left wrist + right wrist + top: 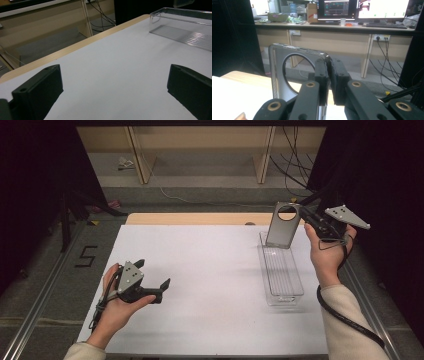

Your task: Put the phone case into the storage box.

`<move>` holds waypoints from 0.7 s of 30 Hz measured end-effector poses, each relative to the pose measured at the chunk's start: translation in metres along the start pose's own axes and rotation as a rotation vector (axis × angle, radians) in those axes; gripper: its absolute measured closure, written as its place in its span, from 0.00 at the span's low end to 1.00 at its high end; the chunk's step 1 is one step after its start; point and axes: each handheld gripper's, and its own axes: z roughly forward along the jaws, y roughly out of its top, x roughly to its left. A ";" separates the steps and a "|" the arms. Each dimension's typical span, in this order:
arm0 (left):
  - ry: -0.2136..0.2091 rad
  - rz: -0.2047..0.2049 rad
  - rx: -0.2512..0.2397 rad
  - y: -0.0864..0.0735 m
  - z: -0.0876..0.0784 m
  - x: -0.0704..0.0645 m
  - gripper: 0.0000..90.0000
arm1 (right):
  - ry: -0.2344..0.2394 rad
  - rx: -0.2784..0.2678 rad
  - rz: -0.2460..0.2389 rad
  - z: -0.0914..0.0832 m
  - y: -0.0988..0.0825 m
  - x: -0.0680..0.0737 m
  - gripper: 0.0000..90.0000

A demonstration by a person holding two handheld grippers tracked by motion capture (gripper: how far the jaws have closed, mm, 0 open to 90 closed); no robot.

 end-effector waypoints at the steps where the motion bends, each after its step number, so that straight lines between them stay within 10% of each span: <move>1: 0.000 0.000 0.000 0.000 0.000 0.000 0.00 | 0.000 -0.001 0.000 0.000 0.000 0.000 0.95; 21: 0.001 0.000 0.000 0.000 0.000 0.000 0.00 | -0.010 0.004 -0.014 0.004 0.000 -0.002 0.95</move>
